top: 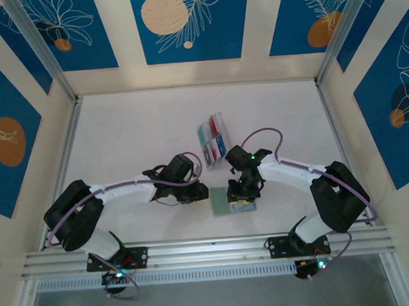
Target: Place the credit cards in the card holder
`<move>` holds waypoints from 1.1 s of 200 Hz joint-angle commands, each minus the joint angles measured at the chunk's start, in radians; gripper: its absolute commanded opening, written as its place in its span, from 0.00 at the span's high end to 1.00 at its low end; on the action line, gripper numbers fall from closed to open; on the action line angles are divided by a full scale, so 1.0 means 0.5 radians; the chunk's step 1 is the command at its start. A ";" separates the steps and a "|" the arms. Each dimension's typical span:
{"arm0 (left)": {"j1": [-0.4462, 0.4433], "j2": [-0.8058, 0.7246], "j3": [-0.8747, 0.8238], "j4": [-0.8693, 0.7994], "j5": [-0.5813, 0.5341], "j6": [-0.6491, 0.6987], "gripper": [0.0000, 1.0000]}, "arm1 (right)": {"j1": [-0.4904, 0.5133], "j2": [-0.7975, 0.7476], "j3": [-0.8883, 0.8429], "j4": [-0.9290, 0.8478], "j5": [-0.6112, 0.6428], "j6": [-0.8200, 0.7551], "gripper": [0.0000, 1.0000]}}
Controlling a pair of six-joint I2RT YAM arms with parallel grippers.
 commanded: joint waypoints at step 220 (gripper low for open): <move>-0.061 0.129 0.061 0.046 0.057 0.002 0.73 | -0.238 -0.257 -0.062 0.063 -0.350 0.016 0.83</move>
